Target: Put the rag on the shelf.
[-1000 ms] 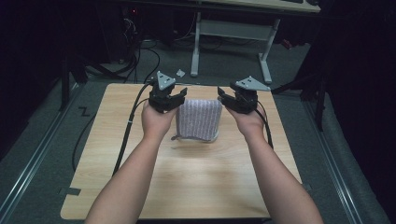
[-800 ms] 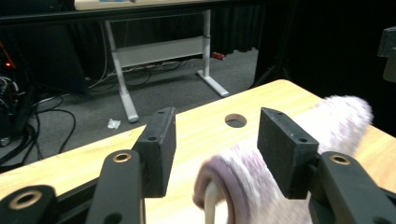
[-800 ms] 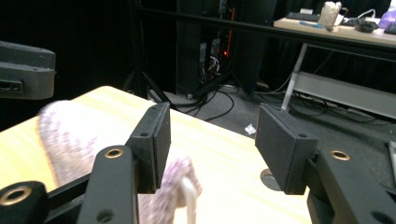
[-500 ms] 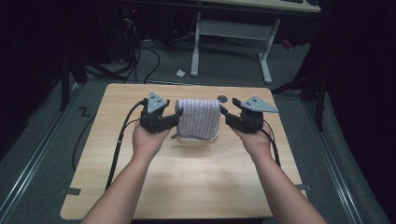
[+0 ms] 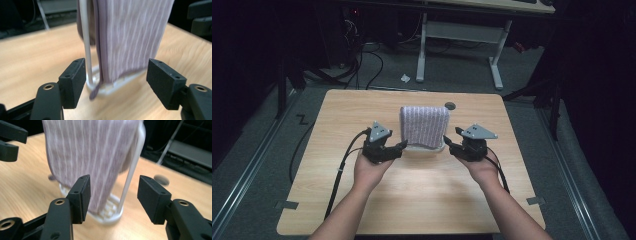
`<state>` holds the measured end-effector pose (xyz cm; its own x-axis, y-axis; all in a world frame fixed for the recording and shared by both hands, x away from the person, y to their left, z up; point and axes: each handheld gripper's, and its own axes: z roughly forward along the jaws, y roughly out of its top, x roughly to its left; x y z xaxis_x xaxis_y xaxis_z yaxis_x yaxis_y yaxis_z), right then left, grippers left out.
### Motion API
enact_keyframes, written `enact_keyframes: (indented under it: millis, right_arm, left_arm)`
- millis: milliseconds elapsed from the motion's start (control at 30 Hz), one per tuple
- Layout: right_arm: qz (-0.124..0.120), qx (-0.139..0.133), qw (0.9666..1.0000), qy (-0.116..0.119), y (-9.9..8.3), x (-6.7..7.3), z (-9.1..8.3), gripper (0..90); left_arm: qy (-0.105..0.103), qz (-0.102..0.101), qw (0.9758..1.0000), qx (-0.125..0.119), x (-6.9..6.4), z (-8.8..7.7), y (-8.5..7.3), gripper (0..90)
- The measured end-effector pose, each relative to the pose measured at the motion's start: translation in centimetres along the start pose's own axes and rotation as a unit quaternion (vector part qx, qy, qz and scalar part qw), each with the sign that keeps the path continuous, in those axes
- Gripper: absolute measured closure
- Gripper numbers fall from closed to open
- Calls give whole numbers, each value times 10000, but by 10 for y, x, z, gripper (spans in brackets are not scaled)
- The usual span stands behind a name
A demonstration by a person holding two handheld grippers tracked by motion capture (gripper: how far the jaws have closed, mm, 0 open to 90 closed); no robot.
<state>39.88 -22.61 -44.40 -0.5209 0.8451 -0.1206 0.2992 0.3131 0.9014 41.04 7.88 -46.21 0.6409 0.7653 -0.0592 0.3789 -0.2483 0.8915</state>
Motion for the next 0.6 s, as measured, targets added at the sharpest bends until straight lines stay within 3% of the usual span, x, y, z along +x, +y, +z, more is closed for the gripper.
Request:
enact_keyframes:
  millis: [200,300,367,467,500,533,600]
  right_arm:
    - [179,430,9989,-1,-44,0,3,460]
    - [202,469,9987,-84,-64,2,-4,449]
    - [284,477,9985,-35,-80,4,-17,431]
    - [361,298,9989,-44,-114,7,-49,470]
    - [315,422,9986,2,-121,8,-57,444]
    - [264,540,9980,213,-123,7,-62,425]
    - [136,599,9981,67,-128,6,-66,445]
  left_arm:
    - [-145,-60,9988,455,-2,3,-51,313]
    - [-201,-100,9972,709,2,-1,-72,313]
    - [-242,-102,9958,873,2,-11,-85,311]
    - [-115,16,9965,831,-8,-42,-112,306]
    - [-115,81,9949,1000,-10,-48,-113,305]
    - [-115,116,9949,991,-11,-52,-113,248]
    - [74,141,9970,755,-11,-62,-113,269]
